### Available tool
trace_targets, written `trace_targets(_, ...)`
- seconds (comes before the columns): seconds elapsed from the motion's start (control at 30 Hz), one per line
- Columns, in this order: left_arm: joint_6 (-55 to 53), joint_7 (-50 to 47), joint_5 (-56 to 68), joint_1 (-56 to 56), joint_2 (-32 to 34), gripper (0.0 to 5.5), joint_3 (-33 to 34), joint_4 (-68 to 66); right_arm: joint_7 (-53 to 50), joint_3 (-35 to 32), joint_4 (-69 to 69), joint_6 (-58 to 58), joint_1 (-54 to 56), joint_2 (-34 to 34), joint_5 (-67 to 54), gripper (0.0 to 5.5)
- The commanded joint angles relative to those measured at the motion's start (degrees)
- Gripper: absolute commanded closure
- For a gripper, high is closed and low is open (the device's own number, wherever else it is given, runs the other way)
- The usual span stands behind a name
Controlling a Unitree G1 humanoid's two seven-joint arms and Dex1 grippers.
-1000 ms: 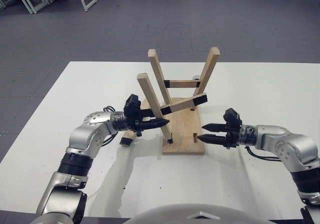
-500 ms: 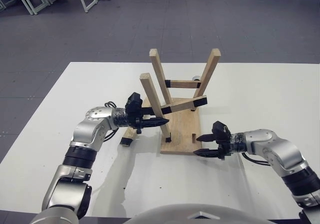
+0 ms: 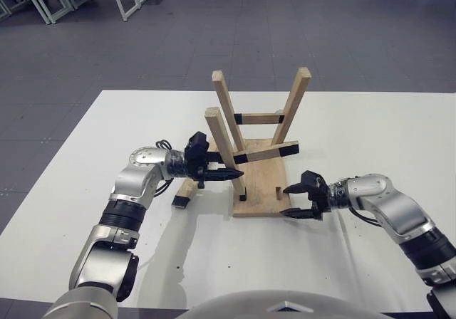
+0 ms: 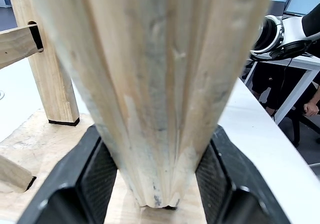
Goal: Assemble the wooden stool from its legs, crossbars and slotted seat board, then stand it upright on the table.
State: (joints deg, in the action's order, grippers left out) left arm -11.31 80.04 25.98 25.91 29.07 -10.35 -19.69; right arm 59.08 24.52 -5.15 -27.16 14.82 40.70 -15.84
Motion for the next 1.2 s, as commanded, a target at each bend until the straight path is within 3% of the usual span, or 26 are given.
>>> trace_targets(0.03,5.39,-1.53,-8.40,-1.07,1.66,3.45,-3.27,-1.87,-0.92,3.18,5.43,-0.65,-3.09,3.04,7.28,2.12)
trace_targets(0.2,7.27,-2.47,-10.11,-6.95,2.80,3.45,-4.82,2.74,-1.89,1.90,5.01,-0.02,-4.46,2.71,7.43,2.12)
trace_targets(0.4,7.46,-11.55,-14.02,-12.00,2.42,3.45,-5.62,7.78,-3.51,-3.17,1.81,-0.86,-6.49,1.15,3.33,2.12)
trace_targets(0.73,7.62,-24.43,-22.23,-21.14,4.62,3.45,-10.76,17.68,-4.38,-4.61,-0.13,-3.31,-10.15,-0.28,2.59,2.12)
trace_targets(1.0,10.39,-29.55,-21.65,-21.90,4.40,3.45,-12.07,19.15,-9.71,-19.82,-6.35,-16.17,-6.67,-6.78,-13.20,2.12)
trace_targets(1.2,14.80,-29.09,-18.97,-17.20,3.94,3.45,-10.27,20.48,-12.49,-23.14,-7.74,-19.28,-6.25,-7.82,-16.36,2.12)
